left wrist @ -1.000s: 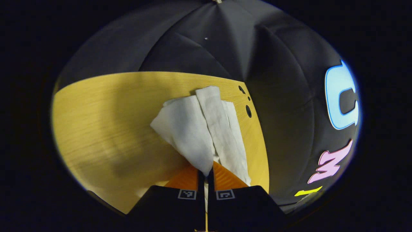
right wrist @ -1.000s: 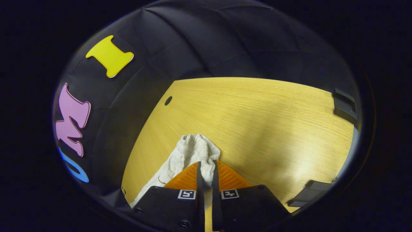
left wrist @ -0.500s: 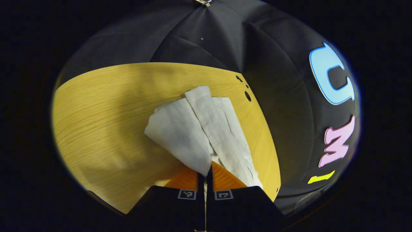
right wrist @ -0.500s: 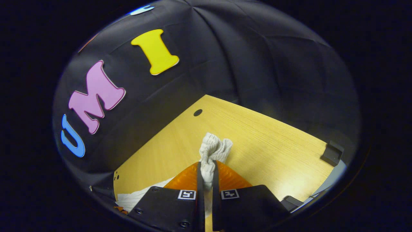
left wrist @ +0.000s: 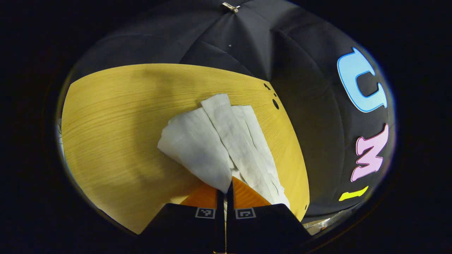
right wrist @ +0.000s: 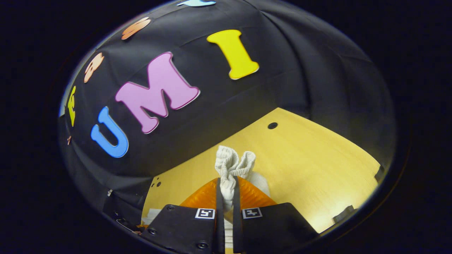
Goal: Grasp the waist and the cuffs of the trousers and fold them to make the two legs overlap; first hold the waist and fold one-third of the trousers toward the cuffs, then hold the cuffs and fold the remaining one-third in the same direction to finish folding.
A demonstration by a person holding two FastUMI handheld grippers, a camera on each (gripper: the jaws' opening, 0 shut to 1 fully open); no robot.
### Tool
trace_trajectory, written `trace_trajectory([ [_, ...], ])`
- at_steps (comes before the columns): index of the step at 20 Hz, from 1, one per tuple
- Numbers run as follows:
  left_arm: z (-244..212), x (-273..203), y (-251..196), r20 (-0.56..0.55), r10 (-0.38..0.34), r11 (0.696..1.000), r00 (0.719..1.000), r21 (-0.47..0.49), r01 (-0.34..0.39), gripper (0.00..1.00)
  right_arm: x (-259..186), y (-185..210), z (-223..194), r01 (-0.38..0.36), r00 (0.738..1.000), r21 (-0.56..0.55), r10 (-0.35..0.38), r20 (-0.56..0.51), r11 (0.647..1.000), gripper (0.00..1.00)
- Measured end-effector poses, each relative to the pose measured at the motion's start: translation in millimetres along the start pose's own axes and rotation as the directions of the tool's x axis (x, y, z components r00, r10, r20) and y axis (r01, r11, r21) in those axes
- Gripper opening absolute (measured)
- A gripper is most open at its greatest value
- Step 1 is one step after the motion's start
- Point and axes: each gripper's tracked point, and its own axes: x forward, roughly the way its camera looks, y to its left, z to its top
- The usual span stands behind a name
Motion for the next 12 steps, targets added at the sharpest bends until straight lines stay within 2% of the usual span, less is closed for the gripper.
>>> trace_trajectory([
  [4,-4.7,-4.4,2.7,0.007,0.004,1.0,1.0,-0.003,-0.004,0.07,13.9,71.0,-46.3,-0.114,0.99,-0.089,0.105,-0.099,0.989,0.14],
  [7,-6.0,-5.6,3.5,0.016,-0.001,1.0,1.0,-0.015,0.002,0.07,26.5,112.9,-88.6,-0.177,0.972,-0.169,0.145,-0.183,0.97,0.13],
  [12,-5.9,-4.0,2.6,0.01,-0.006,1.0,1.0,-0.014,0.006,0.06,40.2,170.1,-163.8,-0.309,0.915,-0.24,0.219,-0.339,0.92,0.13],
])
